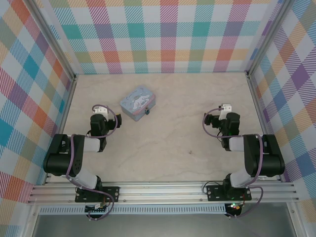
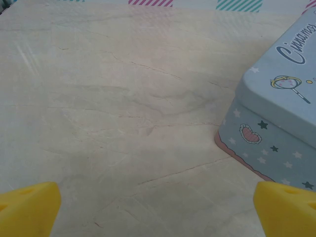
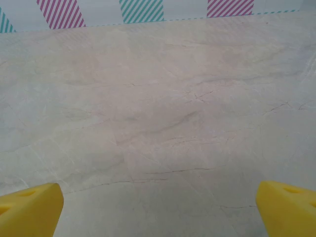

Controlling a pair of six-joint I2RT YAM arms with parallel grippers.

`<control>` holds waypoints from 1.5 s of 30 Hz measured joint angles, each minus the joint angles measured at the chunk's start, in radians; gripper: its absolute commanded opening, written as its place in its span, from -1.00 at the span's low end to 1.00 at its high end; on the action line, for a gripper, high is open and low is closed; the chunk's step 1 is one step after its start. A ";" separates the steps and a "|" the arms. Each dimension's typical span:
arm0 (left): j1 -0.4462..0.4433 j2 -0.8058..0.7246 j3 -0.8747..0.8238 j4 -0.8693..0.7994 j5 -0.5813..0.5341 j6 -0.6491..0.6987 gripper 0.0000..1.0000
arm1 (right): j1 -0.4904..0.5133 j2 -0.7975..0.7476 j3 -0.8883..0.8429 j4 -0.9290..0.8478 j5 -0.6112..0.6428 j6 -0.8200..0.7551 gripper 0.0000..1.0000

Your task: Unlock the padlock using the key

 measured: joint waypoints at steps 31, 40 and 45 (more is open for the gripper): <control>0.000 -0.110 -0.009 -0.076 -0.064 -0.027 1.00 | 0.000 -0.091 0.015 -0.135 0.019 0.009 0.99; 0.000 -0.415 0.035 -0.334 -0.109 -0.099 1.00 | 0.000 -0.356 0.039 -0.379 0.028 0.126 0.99; 0.000 -0.489 0.173 -0.592 -0.111 -0.203 1.00 | 0.000 -0.523 0.082 -0.607 0.031 0.273 1.00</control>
